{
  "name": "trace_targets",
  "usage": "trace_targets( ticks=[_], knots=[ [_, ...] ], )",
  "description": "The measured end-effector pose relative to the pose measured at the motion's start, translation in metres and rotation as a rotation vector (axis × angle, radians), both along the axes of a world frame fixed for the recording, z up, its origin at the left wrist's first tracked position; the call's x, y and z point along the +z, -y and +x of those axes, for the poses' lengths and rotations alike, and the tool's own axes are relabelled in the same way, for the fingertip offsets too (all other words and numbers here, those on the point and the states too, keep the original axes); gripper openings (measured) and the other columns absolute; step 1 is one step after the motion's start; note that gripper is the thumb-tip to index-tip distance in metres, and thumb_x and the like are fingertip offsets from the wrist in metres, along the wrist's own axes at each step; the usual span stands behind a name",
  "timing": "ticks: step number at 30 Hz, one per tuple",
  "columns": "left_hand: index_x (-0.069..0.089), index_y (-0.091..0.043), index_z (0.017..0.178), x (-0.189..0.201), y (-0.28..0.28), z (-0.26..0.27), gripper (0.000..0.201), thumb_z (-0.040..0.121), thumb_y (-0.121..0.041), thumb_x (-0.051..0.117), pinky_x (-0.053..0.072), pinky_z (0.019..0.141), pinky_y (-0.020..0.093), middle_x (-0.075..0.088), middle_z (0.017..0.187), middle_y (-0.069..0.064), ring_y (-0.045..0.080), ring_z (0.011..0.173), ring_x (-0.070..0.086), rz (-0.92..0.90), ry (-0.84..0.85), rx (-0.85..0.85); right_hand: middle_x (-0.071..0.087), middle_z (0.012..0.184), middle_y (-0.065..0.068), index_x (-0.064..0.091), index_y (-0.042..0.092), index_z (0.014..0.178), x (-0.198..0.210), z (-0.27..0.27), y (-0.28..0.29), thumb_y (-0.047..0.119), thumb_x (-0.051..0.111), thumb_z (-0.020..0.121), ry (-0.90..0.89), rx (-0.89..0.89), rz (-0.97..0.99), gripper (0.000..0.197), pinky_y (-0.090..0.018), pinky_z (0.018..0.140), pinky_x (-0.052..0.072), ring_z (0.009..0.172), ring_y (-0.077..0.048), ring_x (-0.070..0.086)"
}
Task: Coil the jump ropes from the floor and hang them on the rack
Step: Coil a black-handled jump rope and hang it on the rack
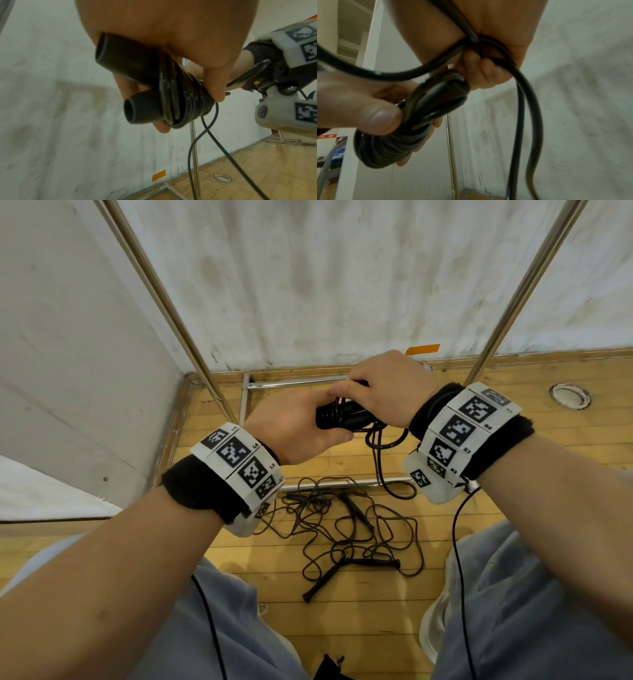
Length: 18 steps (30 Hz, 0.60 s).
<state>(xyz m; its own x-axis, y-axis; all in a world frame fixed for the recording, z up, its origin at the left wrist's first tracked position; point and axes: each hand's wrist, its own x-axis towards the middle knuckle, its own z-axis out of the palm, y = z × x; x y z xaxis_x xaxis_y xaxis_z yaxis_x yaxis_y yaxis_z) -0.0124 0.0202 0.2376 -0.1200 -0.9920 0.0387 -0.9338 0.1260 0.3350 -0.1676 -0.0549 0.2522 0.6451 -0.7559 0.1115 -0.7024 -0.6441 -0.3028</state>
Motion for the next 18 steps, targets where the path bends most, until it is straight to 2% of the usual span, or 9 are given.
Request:
trace_targets(
  ticks=[2,5,8,9,11,12,13,15,18],
  knots=[
    [0.057,-0.039,0.123,0.001,0.0,0.002,0.044,0.082,-0.054,0.062,0.031,0.054,0.021,0.044,0.065,-0.026,0.007,0.072,0.049,-0.014,0.013,-0.035,0.043,0.048,0.005,0.052,0.018,0.055,0.0,-0.004,0.005,0.062,0.044,0.087,0.027,-0.013,0.086,0.054,-0.02,0.042,0.027,0.044,-0.011,0.041],
    [0.062,-0.034,0.119,0.006,-0.002,0.004,0.04,0.082,-0.048,0.065,0.038,0.063,0.027,0.057,0.074,-0.017,0.012,0.075,0.057,0.0,-0.057,-0.09,0.036,0.041,0.007,0.055,0.009,0.056,0.001,-0.011,0.013,0.062,0.057,0.078,0.197,-0.039,0.323,0.057,-0.014,0.038,0.029,0.038,-0.01,0.034],
    [0.069,-0.029,0.108,0.02,-0.007,0.003,0.032,0.078,-0.041,0.069,0.053,0.062,0.036,0.07,0.08,-0.002,0.019,0.071,0.065,0.105,-0.44,-0.093,0.056,0.058,-0.012,0.069,-0.002,0.076,0.004,-0.016,0.022,0.057,0.062,0.076,0.283,-0.038,0.527,0.06,-0.023,0.053,0.039,0.055,-0.02,0.049],
    [0.069,-0.029,0.104,0.026,-0.009,0.003,0.029,0.077,-0.037,0.068,0.056,0.061,0.037,0.072,0.082,0.001,0.022,0.071,0.067,0.149,-0.593,-0.085,0.06,0.063,-0.016,0.069,-0.004,0.082,0.006,-0.016,0.023,0.051,0.062,0.08,0.296,-0.038,0.589,0.055,-0.024,0.053,0.041,0.056,-0.022,0.052],
    [0.069,-0.025,0.101,0.033,-0.011,0.004,0.022,0.079,-0.028,0.064,0.057,0.06,0.035,0.074,0.084,0.002,0.024,0.073,0.07,0.175,-0.794,-0.095,0.055,0.053,-0.009,0.064,-0.007,0.077,0.008,-0.015,0.023,0.026,0.058,0.091,0.379,-0.021,0.74,0.037,-0.019,0.043,0.038,0.043,-0.017,0.048],
    [0.068,-0.019,0.1,0.035,-0.011,0.004,0.02,0.081,-0.025,0.062,0.056,0.061,0.033,0.073,0.084,0.003,0.023,0.073,0.069,0.162,-0.859,-0.095,0.05,0.047,-0.002,0.061,-0.002,0.07,0.007,-0.013,0.022,0.015,0.051,0.094,0.465,0.013,0.849,0.031,-0.018,0.039,0.035,0.037,-0.012,0.042],
    [0.067,-0.012,0.099,0.037,-0.01,0.004,0.022,0.082,-0.024,0.06,0.055,0.062,0.033,0.072,0.084,0.006,0.023,0.073,0.068,0.142,-0.922,-0.08,0.045,0.044,0.004,0.058,0.006,0.067,0.006,-0.012,0.021,0.013,0.045,0.097,0.563,0.048,0.961,0.033,-0.018,0.037,0.033,0.034,-0.009,0.037],
    [0.062,-0.002,0.099,0.039,-0.007,0.005,0.028,0.083,-0.024,0.057,0.055,0.063,0.037,0.067,0.087,0.015,0.027,0.071,0.065,0.094,-1.037,-0.002,0.042,0.044,0.008,0.055,0.014,0.069,0.001,-0.009,0.018,0.026,0.043,0.099,0.682,0.079,1.055,0.035,-0.018,0.038,0.032,0.035,-0.007,0.034],
    [0.062,-0.003,0.096,0.039,-0.002,0.006,0.02,0.092,-0.023,0.057,0.054,0.057,0.035,0.061,0.082,0.013,0.03,0.066,0.062,0.041,-1.136,0.153,0.04,0.046,0.008,0.058,0.014,0.075,-0.002,-0.004,0.01,0.037,0.047,0.096,0.668,0.087,1.017,0.033,-0.018,0.04,0.035,0.038,-0.007,0.035]
  ],
)
